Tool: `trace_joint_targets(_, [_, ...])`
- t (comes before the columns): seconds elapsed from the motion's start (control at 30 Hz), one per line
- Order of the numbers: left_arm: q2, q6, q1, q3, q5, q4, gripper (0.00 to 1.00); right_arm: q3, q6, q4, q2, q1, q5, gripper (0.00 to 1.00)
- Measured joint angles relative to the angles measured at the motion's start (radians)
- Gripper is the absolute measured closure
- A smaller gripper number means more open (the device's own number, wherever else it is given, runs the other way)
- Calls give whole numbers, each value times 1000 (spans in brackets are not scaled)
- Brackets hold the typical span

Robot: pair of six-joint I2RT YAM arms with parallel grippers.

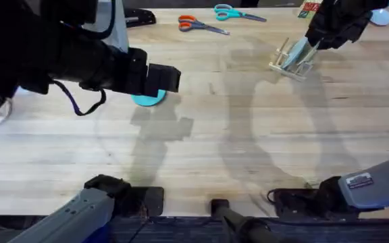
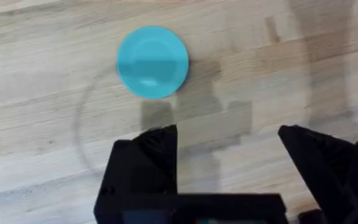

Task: Pick up the plates from the table one by one and place each into a slot on the dish rack.

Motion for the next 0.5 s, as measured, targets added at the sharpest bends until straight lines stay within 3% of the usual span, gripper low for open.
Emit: trace_joint_targets(0.5, [0, 0, 0, 0, 0, 0, 7, 0, 0, 0, 0, 0, 0, 964])
